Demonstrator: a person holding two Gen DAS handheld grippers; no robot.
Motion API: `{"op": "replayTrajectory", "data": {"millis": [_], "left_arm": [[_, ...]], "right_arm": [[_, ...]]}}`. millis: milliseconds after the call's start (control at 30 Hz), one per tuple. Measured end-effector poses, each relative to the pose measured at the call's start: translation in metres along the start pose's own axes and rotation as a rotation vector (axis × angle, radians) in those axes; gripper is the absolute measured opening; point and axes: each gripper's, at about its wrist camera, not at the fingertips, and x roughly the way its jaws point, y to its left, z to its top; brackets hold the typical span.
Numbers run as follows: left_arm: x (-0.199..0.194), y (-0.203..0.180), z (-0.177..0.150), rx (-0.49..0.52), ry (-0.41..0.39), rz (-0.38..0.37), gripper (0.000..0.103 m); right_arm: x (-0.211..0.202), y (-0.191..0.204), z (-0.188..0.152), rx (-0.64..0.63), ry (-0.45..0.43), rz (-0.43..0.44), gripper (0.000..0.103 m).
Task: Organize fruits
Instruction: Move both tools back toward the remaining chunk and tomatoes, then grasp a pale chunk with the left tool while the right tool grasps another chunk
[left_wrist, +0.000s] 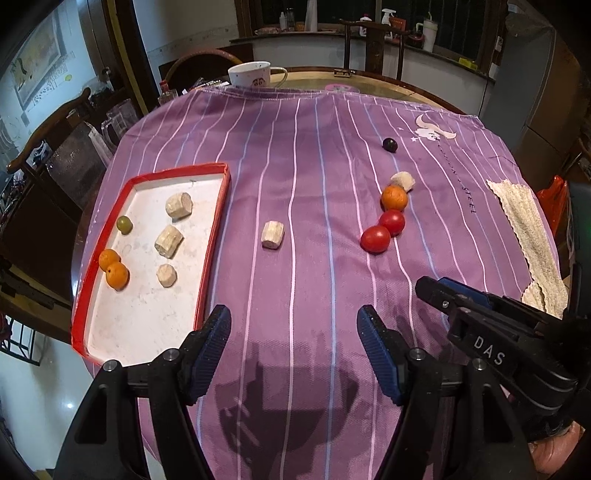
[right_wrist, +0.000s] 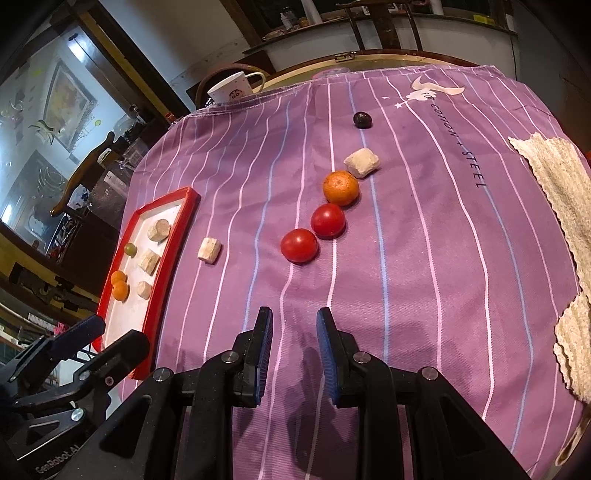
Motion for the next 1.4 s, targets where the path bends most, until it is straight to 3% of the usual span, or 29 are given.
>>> {"op": "replayTrajectory", "data": {"millis": [400, 733, 933, 1167, 1400], "left_arm": [[0.017, 0.004, 0.002, -0.011, 0.040, -0.019, 0.070], [0.046, 0.040, -0.008, -0.150, 0.048, -0.174, 0.070], [0.054, 0.054, -0.008, -0.200, 0.032, -0.240, 0.070], [0.075, 0.068, 0.026, -0.188, 0.029, -0.180, 0.070], [0.111, 0.068, 0.052, -0.188, 0.059, -0.239, 0.070]], "right_arm": [[0.005, -0.008, 0.005, 0.010, 0.004, -0.020, 0.027], [0.010, -0.043, 0.037, 0.053, 0.000, -0.071, 0.027], [0.017, -0.063, 0.074, 0.076, 0.003, -0.032, 0.027], [0.038, -0.080, 0.114, 0.140, 0.026, 0.091, 0.027], [0.066, -0.080, 0.152, 0.131, 0.045, 0.088, 0.027]]}}
